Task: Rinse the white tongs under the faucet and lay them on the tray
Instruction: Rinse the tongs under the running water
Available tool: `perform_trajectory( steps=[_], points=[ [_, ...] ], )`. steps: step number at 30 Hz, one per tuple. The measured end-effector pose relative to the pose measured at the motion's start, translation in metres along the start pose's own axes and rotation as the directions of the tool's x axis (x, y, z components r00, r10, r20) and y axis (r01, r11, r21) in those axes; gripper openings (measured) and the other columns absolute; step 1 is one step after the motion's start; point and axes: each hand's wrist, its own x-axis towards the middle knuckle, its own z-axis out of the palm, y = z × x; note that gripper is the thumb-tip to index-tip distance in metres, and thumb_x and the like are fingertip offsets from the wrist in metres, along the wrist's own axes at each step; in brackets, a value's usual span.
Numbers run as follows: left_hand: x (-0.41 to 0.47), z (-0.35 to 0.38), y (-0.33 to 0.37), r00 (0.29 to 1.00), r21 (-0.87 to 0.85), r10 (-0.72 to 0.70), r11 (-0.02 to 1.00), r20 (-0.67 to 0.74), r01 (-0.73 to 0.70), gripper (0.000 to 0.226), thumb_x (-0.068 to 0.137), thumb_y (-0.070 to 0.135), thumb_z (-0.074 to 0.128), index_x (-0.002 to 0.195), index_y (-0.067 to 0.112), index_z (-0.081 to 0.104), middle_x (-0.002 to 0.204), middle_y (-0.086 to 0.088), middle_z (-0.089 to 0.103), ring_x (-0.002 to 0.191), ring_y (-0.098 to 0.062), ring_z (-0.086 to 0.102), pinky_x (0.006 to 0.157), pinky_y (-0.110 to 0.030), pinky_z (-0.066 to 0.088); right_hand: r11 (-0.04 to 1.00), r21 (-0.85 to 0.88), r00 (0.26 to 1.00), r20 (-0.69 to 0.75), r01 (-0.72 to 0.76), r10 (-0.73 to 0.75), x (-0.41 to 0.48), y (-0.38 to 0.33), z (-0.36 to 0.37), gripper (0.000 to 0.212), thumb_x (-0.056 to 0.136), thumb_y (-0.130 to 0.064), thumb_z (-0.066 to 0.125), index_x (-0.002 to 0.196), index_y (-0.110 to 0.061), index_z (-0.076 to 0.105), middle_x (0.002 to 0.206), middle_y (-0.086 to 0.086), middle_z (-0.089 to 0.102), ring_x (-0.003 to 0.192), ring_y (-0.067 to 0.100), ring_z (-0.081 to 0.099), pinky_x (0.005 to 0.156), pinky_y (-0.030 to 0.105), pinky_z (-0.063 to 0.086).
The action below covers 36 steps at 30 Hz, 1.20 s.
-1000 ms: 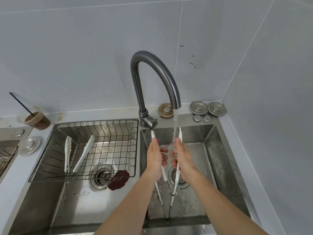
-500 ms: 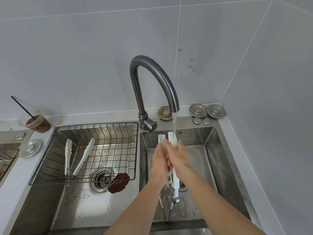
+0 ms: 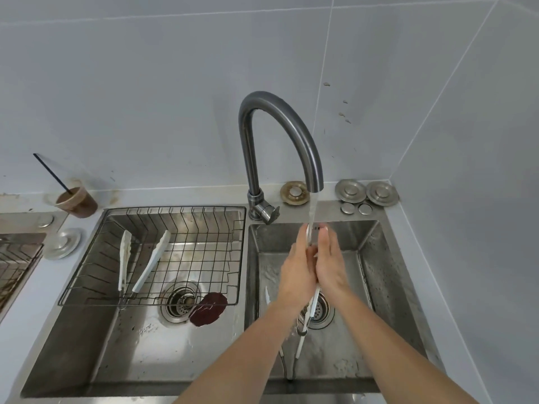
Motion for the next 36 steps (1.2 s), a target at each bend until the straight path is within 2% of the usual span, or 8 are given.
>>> perform_trajectory(
  steps=[5, 9, 13, 18, 22, 26, 32, 36],
  points=[
    [0.007, 0.002, 0.009, 0.989, -0.11, 0.106, 0.987, -0.107, -0.117, 0.027, 0.1, 0.028, 0.037, 0.125, 0.03, 0.046, 0.103, 0.003, 0.063, 0.093, -0.006, 0.062, 0.079, -0.022, 0.05, 0.992, 0.128, 0.987, 0.157, 0.005, -0.025, -0.003, 0.002, -0.013, 0.034, 0.097, -0.05, 0.031, 0.13, -0.042, 0.035, 0.118, -0.009, 0.06, 0.109, 0.001, 0.057, 0.089, 0.024, 0.047],
    [0.026, -0.003, 0.016, 0.936, 0.271, -0.033, 0.953, -0.349, 0.135, 0.042, 0.097, 0.049, 0.031, 0.092, 0.015, 0.055, 0.079, -0.006, 0.067, 0.076, -0.026, 0.065, 0.065, -0.037, 0.048, 0.989, 0.149, 0.994, 0.111, 0.001, -0.018, -0.013, 0.012, -0.003, 0.044, 0.095, -0.049, 0.035, 0.128, -0.02, 0.039, 0.112, -0.007, 0.061, 0.1, -0.003, 0.06, 0.081, 0.016, 0.051],
    [0.035, -0.01, 0.021, 0.968, 0.491, -0.027, 0.858, -0.251, 0.151, 0.06, 0.095, 0.056, 0.026, 0.088, 0.01, 0.063, 0.079, -0.013, 0.069, 0.078, -0.033, 0.065, 0.064, -0.038, 0.049, 0.984, 0.147, 0.994, 0.047, -0.101, 0.095, -0.012, 0.019, 0.004, 0.041, 0.093, -0.056, 0.03, 0.112, -0.022, 0.043, 0.101, -0.01, 0.058, 0.1, 0.006, 0.058, 0.082, 0.026, 0.05],
    [0.033, -0.009, 0.017, 0.986, 0.277, -0.064, 0.955, -0.156, 0.105, 0.052, 0.1, 0.042, 0.03, 0.085, 0.004, 0.062, 0.077, -0.015, 0.069, 0.072, -0.031, 0.066, 0.069, -0.044, 0.053, 0.978, 0.169, 0.992, 0.062, -0.123, 0.114, -0.004, 0.013, 0.011, 0.067, 0.079, -0.074, 0.031, 0.114, -0.019, 0.044, 0.107, 0.0, 0.062, 0.101, 0.008, 0.061, 0.08, 0.025, 0.05],
    [0.022, -0.018, 0.004, 0.998, 0.067, -0.041, 0.997, -0.05, 0.044, 0.025, 0.1, 0.031, 0.037, 0.094, 0.014, 0.056, 0.08, 0.004, 0.063, 0.071, -0.006, 0.062, 0.071, -0.029, 0.048, 0.983, 0.116, 0.989, 0.07, -0.14, 0.133, 0.002, 0.014, 0.02, 0.052, 0.088, -0.064, 0.032, 0.113, -0.021, 0.045, 0.102, 0.001, 0.063, 0.099, 0.014, 0.062, 0.089, 0.038, 0.052],
    [0.006, -0.029, -0.016, 0.978, -0.216, -0.19, 0.955, 0.085, 0.204, 0.025, 0.103, 0.026, 0.031, 0.127, 0.028, 0.037, 0.097, 0.003, 0.062, 0.082, -0.005, 0.061, 0.073, -0.025, 0.056, 0.979, 0.01, 0.975, 0.09, -0.204, 0.202, 0.006, 0.018, 0.018, 0.041, 0.093, -0.058, 0.027, 0.116, -0.029, 0.045, 0.095, 0.004, 0.064, 0.082, 0.016, 0.064, 0.068, 0.035, 0.055],
    [-0.003, -0.043, -0.045, 0.937, -0.18, -0.347, 0.921, 0.03, 0.346, 0.037, 0.101, 0.026, 0.039, 0.129, 0.003, 0.045, 0.104, -0.022, 0.066, 0.071, -0.017, 0.064, 0.074, -0.033, 0.055, 0.943, 0.052, 0.944, -0.012, -0.33, 0.331, 0.017, 0.048, -0.007, 0.033, 0.097, -0.044, 0.037, 0.119, -0.02, 0.045, 0.072, 0.002, 0.05, 0.054, 0.012, 0.046, 0.046, 0.024, 0.041],
    [-0.001, -0.031, -0.065, 0.889, -0.115, -0.457, 0.883, 0.013, 0.455, 0.034, 0.1, 0.024, 0.04, 0.123, 0.0, 0.048, 0.092, -0.021, 0.063, 0.068, -0.02, 0.065, 0.07, -0.042, 0.059, 0.901, 0.201, 0.92, 0.013, -0.385, 0.391, 0.016, 0.078, -0.023, 0.018, 0.097, -0.018, 0.047, 0.114, -0.02, 0.051, 0.076, 0.001, 0.051, 0.062, 0.009, 0.054, 0.057, 0.024, 0.048]
  ],
)
